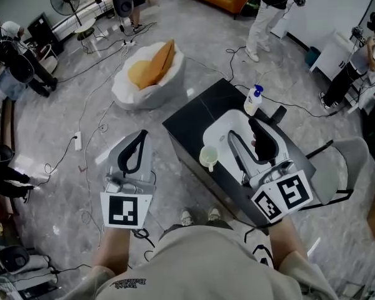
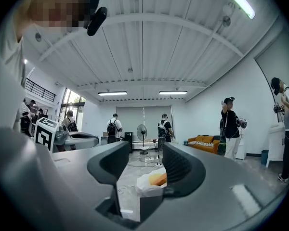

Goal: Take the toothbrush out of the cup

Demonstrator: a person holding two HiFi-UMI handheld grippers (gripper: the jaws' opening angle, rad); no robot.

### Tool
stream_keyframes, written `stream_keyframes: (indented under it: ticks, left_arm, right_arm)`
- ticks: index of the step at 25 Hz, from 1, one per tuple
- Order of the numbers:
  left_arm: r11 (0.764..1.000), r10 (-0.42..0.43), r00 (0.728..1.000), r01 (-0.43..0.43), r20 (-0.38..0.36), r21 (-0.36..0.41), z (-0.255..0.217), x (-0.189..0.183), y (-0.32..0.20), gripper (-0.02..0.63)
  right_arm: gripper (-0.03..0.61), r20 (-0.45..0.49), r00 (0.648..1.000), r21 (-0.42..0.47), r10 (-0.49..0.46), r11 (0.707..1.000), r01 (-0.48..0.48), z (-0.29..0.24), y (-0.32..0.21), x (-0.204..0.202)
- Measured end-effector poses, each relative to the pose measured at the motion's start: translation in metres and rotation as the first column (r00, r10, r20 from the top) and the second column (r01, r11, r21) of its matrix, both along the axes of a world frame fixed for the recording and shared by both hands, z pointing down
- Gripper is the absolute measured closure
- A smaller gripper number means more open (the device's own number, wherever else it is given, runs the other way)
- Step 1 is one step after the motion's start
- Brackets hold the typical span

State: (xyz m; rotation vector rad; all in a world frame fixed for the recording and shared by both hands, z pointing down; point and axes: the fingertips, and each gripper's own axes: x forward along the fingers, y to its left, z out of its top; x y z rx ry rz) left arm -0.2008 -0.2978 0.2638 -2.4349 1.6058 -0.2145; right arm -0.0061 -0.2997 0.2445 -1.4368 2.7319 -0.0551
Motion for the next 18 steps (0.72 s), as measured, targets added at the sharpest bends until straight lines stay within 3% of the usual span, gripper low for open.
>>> stream_keyframes:
  ticks: [12,18]
  left_arm:
    - [0.999,0.005,1.000,-0.005,-0.007,-0.046,0.028,0.031,-0.038,0.614]
    - [0.995,0.029,0.999,-0.030,-0.013,-0.099,0.071,0.051,-0.071,0.612]
  right_arm:
    - [0.364,0.027,0.999,-0.084,-0.021,0.996,0.023,0.034,-0.052,0.018]
    - [0.364,0.062,0.998,-0.218,-0.022,0.975,0.035,0.097,-0.092,0.020]
